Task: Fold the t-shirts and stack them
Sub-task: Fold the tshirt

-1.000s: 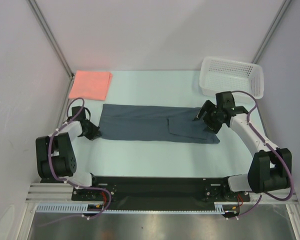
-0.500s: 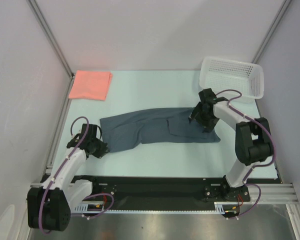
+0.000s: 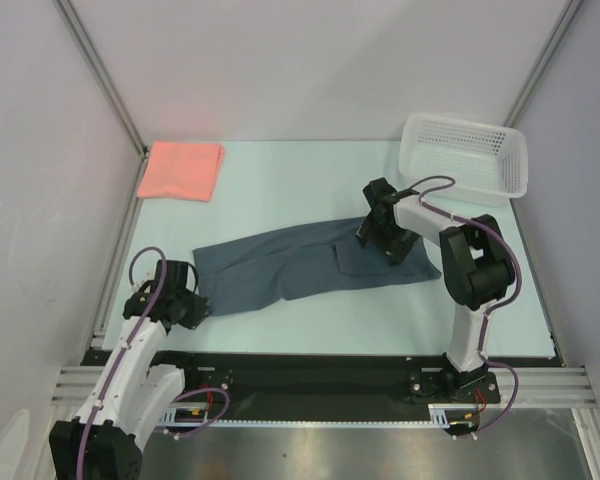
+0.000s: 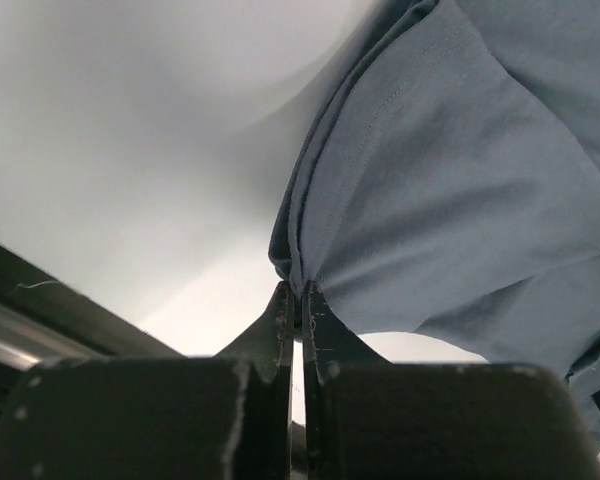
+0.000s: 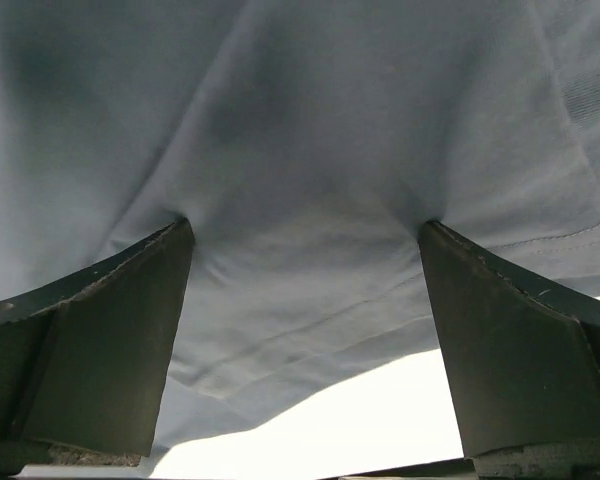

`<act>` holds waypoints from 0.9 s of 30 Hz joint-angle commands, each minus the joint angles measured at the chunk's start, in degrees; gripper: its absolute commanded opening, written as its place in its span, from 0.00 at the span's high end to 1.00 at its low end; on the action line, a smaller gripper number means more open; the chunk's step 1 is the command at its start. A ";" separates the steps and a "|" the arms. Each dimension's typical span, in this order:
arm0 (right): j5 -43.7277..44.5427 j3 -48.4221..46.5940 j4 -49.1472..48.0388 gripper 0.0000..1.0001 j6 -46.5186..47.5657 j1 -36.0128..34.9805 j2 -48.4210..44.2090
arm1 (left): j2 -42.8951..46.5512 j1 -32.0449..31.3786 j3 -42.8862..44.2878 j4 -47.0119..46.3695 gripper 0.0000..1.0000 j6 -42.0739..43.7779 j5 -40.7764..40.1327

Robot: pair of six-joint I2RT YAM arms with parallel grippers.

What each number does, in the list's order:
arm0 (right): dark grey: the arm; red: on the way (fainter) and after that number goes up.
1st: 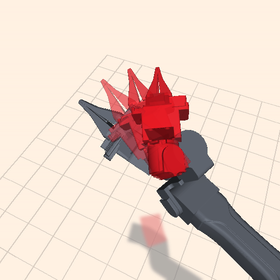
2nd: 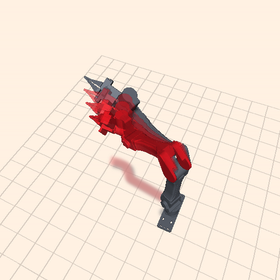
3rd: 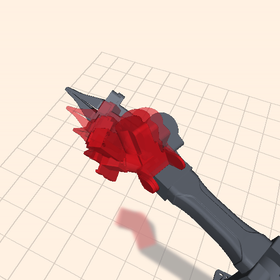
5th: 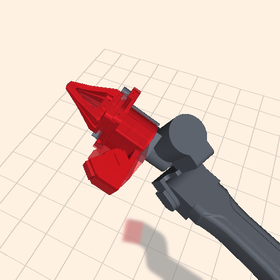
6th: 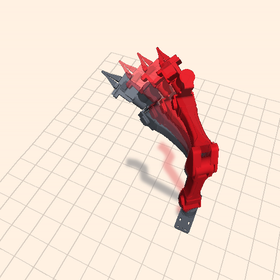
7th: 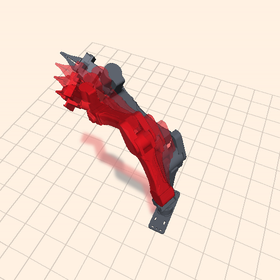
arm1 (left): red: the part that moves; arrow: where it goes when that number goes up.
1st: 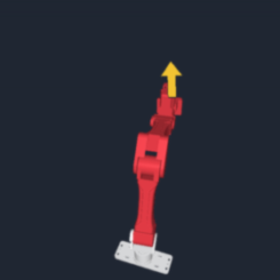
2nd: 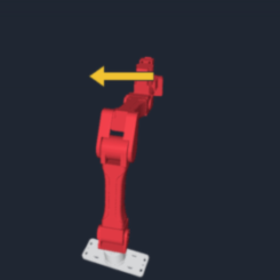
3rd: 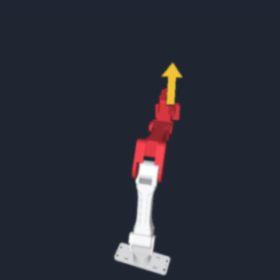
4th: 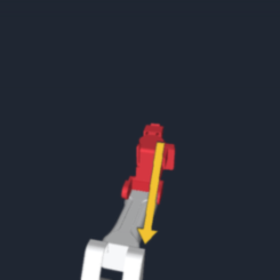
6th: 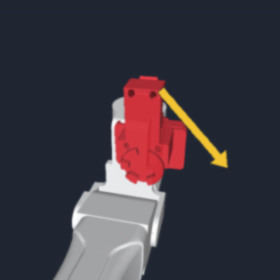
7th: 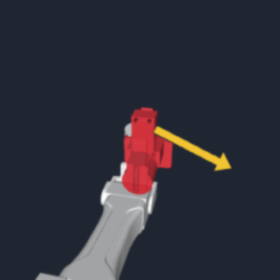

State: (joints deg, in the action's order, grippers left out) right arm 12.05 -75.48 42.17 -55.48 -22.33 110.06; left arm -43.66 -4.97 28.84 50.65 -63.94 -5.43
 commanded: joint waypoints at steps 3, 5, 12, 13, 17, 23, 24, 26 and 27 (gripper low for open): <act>2.10 -6.77 -0.34 0.00 -0.77 -3.16 9.79 | 3.31 -0.13 4.55 6.21 1.00 1.97 -3.35; 1.14 -12.28 1.32 0.00 1.24 -3.51 13.15 | 3.32 -0.21 5.52 7.79 0.99 2.24 -3.45; 2.01 -32.49 5.99 0.00 11.97 -4.83 26.42 | 3.58 -0.21 5.26 7.62 0.99 6.19 -2.22; 2.10 -34.36 7.12 0.00 12.76 -4.83 28.96 | 3.84 -0.21 5.09 7.44 0.99 6.63 -2.04; 0.08 -42.10 6.43 0.00 16.63 -4.83 33.72 | 4.28 -0.13 5.17 6.74 0.96 9.70 2.86; 0.34 -54.76 6.79 0.00 26.82 -4.75 39.96 | 8.58 -1.96 0.52 4.63 0.97 7.35 10.17; -0.01 -55.29 6.35 0.00 27.96 -4.57 40.23 | 9.20 -2.84 0.08 4.80 0.97 5.60 10.00; -1.06 -56.35 5.38 0.00 30.16 -4.04 40.32 | 10.25 -7.14 -1.15 4.72 0.97 1.57 10.00; -1.24 -56.27 4.94 0.00 30.95 -3.52 40.23 | 10.52 -9.16 -1.59 4.54 0.97 -0.46 10.00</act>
State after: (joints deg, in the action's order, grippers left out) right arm 11.42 -131.41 58.04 -28.71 -26.55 144.57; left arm -34.20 -9.89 28.47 56.03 -58.87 1.83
